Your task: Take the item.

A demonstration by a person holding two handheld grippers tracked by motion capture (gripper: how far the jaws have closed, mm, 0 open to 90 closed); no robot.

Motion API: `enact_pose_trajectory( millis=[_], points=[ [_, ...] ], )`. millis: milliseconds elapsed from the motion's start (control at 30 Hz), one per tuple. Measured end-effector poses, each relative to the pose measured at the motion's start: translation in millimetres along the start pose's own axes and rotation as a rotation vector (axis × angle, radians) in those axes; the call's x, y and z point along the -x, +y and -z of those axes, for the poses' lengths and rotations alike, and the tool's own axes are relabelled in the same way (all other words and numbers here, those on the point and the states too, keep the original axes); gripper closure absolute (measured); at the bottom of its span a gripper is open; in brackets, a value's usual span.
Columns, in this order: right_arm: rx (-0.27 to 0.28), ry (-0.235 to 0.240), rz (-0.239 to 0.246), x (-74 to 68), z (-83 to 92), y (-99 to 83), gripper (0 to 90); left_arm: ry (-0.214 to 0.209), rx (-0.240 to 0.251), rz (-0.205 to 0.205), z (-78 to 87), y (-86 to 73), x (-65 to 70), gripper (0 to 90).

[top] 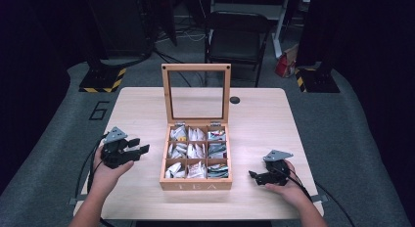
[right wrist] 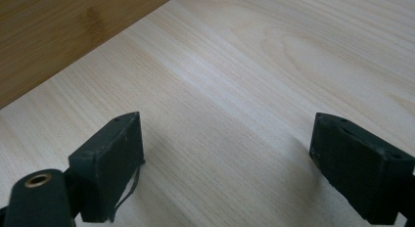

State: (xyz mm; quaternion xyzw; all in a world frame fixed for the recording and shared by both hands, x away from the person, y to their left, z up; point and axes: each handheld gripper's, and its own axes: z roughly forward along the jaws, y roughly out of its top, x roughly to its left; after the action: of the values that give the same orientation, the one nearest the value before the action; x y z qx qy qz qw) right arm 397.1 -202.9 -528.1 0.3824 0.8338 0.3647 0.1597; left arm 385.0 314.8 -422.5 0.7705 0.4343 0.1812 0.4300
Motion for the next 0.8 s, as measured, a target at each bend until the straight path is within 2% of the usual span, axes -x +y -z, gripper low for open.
enact_pose_trajectory(
  millis=[400,600,800],
  points=[
    [0.001,0.000,0.001,0.1,0.0,0.0,11.9,-0.007,-0.032,-0.009,-1.5,-22.0,6.5,48.5],
    [0.000,0.001,0.000,0.0,0.0,0.0,11.9,0.004,-0.052,-0.002,-2.2,-34.0,5.9,48.5],
    [0.000,0.001,0.001,0.1,0.0,0.0,11.9,0.002,-0.050,0.013,-3.0,-42.6,4.7,48.4]
  ],
)
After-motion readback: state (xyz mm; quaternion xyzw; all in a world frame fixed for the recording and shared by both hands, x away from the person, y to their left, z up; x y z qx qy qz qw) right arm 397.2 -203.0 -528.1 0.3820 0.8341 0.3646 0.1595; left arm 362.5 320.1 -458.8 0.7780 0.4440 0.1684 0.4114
